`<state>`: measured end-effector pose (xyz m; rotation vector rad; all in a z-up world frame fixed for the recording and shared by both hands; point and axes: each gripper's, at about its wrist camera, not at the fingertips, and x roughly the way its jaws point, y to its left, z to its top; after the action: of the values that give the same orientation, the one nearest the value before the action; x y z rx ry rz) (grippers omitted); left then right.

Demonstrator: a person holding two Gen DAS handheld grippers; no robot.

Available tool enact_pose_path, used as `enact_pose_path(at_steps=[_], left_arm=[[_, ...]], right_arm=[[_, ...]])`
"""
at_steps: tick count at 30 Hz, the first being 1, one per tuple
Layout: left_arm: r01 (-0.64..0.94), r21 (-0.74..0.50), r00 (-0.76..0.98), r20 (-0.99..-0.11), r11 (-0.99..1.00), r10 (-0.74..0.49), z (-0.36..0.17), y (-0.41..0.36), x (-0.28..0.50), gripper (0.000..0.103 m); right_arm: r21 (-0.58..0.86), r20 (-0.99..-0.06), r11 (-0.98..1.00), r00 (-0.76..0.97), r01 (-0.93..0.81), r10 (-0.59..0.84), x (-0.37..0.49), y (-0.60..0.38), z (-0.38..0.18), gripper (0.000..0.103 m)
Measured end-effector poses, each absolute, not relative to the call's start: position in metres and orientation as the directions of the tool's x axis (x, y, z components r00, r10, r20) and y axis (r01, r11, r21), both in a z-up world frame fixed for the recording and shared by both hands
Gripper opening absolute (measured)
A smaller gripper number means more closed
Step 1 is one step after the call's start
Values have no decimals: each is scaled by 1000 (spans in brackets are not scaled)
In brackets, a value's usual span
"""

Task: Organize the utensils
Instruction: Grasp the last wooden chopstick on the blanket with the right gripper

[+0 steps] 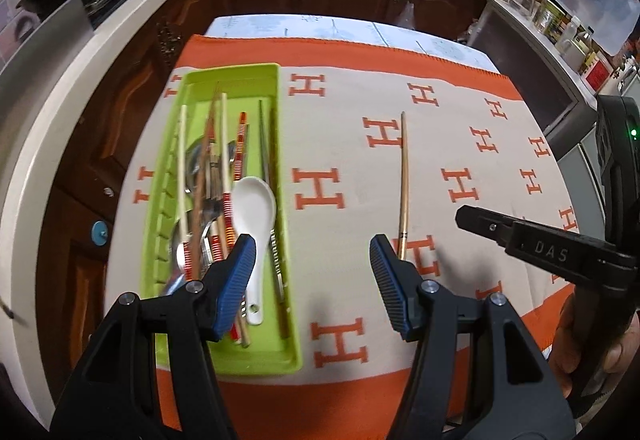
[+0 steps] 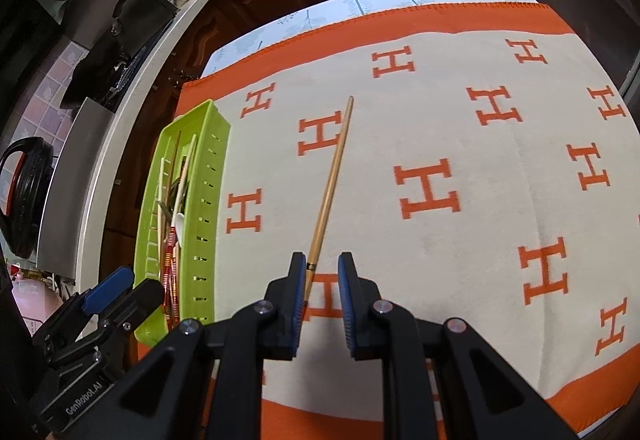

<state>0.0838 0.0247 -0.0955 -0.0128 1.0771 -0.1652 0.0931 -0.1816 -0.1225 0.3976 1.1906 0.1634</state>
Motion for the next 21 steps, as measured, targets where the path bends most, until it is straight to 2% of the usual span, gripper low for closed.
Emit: enact_pose_path(at_steps=[21], left_arm=[[62,-76,485,-869,995,-96,-127,33,125,56]], right_arm=[[325,-924,943,235,73,300,143,-148,-170,16]])
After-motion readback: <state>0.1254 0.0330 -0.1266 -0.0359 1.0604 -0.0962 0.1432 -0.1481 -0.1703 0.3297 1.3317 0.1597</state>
